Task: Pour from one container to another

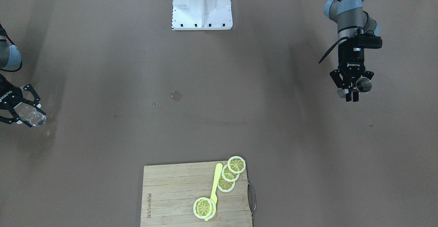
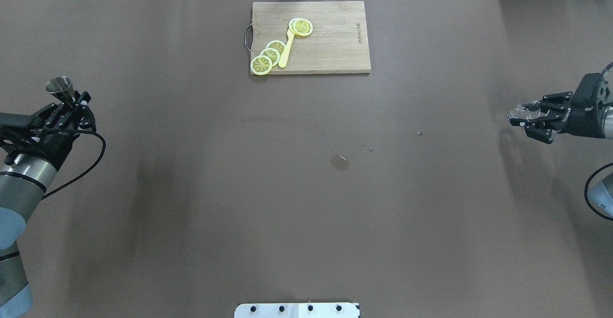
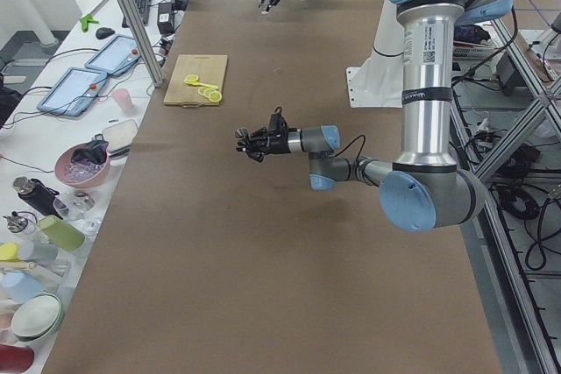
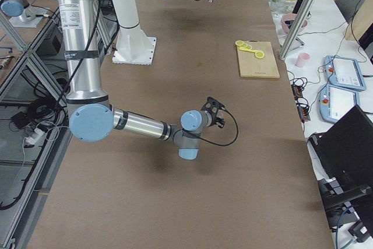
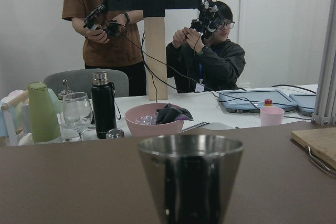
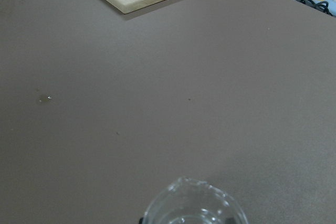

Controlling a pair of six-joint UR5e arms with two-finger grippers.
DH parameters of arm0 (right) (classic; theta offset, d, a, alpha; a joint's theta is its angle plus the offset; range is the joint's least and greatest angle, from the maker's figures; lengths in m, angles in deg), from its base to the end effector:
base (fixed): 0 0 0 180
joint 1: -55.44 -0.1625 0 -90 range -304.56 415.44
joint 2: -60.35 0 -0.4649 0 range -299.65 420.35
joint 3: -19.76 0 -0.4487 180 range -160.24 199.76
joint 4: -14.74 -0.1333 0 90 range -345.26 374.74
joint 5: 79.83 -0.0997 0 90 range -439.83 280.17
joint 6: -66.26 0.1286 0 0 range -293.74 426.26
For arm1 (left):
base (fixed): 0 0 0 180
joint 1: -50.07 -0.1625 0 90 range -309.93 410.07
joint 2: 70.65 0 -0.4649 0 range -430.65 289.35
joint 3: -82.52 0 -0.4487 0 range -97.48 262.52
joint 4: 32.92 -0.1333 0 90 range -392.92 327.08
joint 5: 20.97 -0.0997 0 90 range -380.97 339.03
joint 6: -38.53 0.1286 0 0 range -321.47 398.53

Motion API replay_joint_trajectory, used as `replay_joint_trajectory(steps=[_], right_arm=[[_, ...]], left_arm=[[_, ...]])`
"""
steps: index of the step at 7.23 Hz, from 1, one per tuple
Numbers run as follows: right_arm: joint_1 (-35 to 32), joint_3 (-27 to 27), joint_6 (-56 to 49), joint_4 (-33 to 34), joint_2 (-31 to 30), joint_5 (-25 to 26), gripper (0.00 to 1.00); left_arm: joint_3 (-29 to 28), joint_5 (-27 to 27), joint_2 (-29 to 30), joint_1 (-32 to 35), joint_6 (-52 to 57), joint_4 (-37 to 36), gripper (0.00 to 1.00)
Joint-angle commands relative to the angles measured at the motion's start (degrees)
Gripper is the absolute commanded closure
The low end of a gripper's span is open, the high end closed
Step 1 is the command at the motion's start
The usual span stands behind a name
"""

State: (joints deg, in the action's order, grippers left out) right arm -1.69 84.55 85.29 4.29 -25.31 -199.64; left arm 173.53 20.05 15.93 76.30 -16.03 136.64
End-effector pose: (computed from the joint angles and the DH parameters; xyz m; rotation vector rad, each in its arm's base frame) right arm -0.2577 -0.5267 0.7080 1.0391 -0.9921 -0.5596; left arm 0.3692 -0.4387 0.5670 1.2532 0.7071 -0.4416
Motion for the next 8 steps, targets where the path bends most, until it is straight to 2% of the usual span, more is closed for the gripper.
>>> replay_joint_trajectory(steps=[1, 5, 8], right_arm=[[2.10, -0.10, 0.04, -0.01, 0.14, 0.54, 1.00], [3.51, -0.63, -0.04, -0.01, 0.58, 1.34, 1.00], [3.60, -0.46, 0.04, -0.01, 0.67, 1.34, 1.00]], left_arm=[[-2.05, -2.07, -0.09, -1.26, -3.18, -0.99, 1.00], [-2.33, -7.69, -2.02, -5.30, -4.94, -1.26, 1.00], [-2.15, -14.37, -6.85, -10.39, -6.60, -0.29, 1.00]])
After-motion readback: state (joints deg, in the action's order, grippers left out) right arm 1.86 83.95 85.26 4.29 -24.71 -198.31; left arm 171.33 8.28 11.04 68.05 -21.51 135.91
